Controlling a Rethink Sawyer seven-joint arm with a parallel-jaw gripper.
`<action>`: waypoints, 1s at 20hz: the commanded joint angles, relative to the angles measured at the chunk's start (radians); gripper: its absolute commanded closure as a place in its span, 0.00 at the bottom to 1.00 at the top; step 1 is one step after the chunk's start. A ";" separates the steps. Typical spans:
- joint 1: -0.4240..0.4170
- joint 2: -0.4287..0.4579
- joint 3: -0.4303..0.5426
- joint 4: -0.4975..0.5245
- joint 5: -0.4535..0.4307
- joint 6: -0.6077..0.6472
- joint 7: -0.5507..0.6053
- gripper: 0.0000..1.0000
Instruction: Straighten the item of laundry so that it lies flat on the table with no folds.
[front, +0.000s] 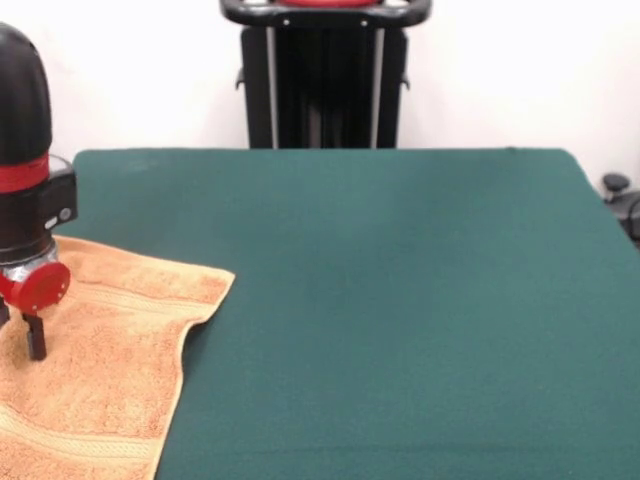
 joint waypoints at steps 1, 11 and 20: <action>-0.059 0.010 0.108 -0.093 -0.137 0.424 -0.384 0.00; -0.073 -0.043 0.191 0.097 -0.171 0.327 -0.210 0.00; -0.032 -0.078 0.174 0.145 -0.166 0.318 -0.112 0.00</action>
